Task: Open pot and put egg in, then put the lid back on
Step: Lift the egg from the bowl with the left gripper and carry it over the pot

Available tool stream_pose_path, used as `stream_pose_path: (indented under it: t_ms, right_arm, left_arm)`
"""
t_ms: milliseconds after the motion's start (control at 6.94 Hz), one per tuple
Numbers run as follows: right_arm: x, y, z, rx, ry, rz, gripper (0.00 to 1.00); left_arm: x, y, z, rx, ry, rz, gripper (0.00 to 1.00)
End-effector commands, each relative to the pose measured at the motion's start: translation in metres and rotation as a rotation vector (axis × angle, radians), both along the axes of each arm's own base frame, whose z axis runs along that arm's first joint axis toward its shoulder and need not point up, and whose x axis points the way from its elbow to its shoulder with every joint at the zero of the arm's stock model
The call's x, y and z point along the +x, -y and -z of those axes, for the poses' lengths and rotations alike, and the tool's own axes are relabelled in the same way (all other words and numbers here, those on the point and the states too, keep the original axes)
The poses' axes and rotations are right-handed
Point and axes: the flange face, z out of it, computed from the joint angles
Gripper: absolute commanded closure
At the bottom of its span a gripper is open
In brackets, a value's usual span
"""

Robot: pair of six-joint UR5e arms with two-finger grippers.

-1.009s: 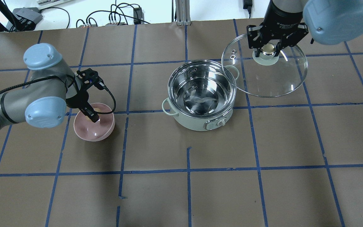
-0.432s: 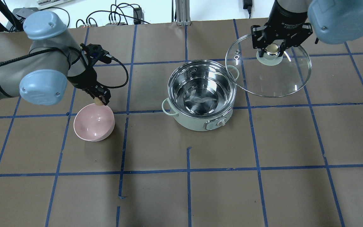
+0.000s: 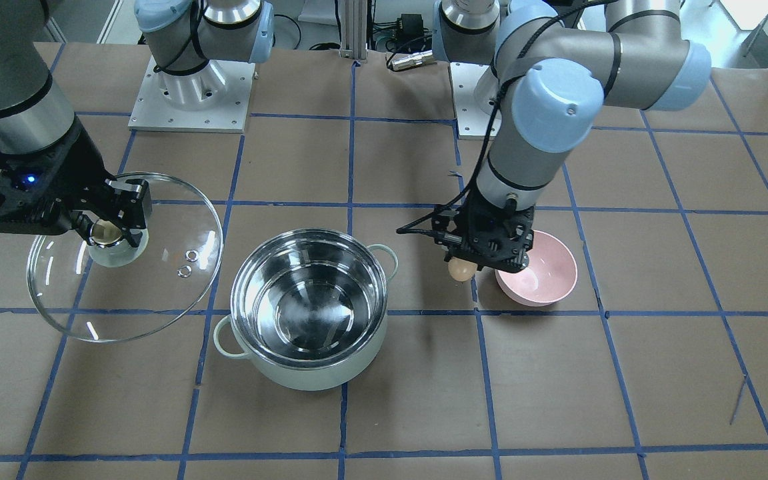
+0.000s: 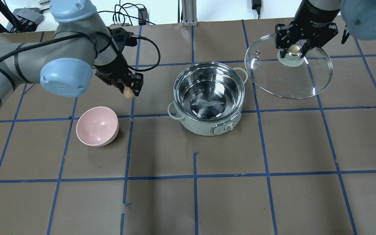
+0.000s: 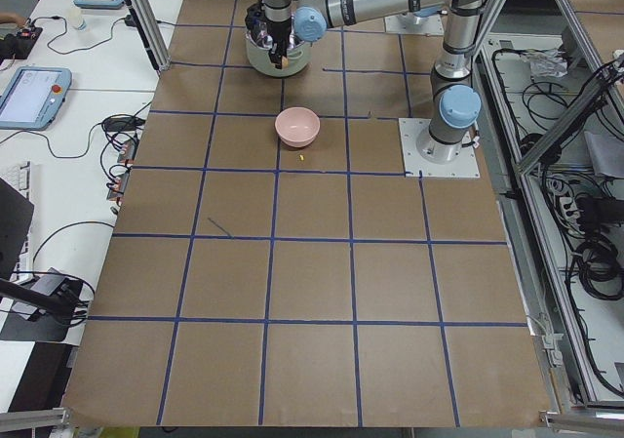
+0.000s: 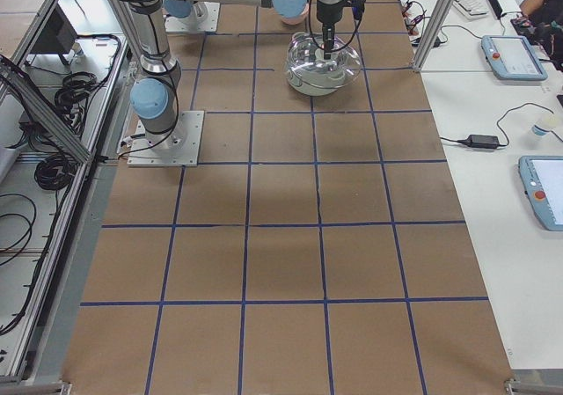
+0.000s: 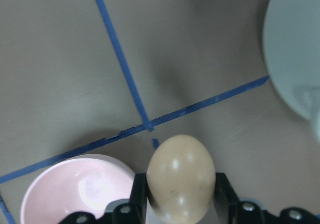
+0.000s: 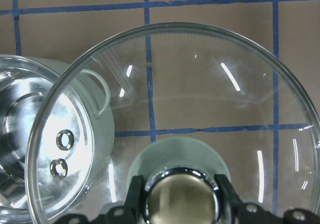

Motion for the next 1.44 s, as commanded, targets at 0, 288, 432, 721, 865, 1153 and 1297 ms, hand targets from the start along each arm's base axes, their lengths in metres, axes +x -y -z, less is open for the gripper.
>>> stream_pose_path:
  t_ms: [0, 288, 432, 721, 865, 1153, 1297]
  right_arm:
    - [-0.027, 0.004, 0.008, 0.015, 0.002, -0.009, 0.82]
    - [-0.044, 0.004, 0.017, 0.026, 0.024, 0.001, 0.81]
    - [-0.047, 0.005, 0.017, 0.024, 0.032, -0.013, 0.81]
    - [-0.048, 0.004, 0.020, 0.029, 0.033, -0.013, 0.81]
    - [-0.049, 0.004, 0.020, 0.029, 0.033, -0.010, 0.81]
    - [-0.049, 0.005, 0.019, 0.023, 0.032, -0.010, 0.81]
    - [-0.048, 0.005, 0.019, 0.023, 0.032, -0.013, 0.81]
  left_arm:
    - [-0.078, -0.001, 0.000, -0.068, -0.015, -0.035, 0.94]
    - [-0.128, -0.002, 0.011, -0.103, 0.009, -0.053, 0.94]
    - [-0.146, 0.005, 0.030, -0.139, -0.005, -0.064, 0.92]
    - [-0.157, 0.009, 0.052, -0.162, 0.022, -0.059, 0.91]
    - [-0.162, 0.009, 0.064, -0.152, 0.031, -0.050, 0.89]
    - [-0.159, 0.010, 0.073, -0.155, 0.071, -0.057, 0.38]
    - [-0.158, 0.008, 0.068, -0.161, 0.066, -0.060, 0.19]
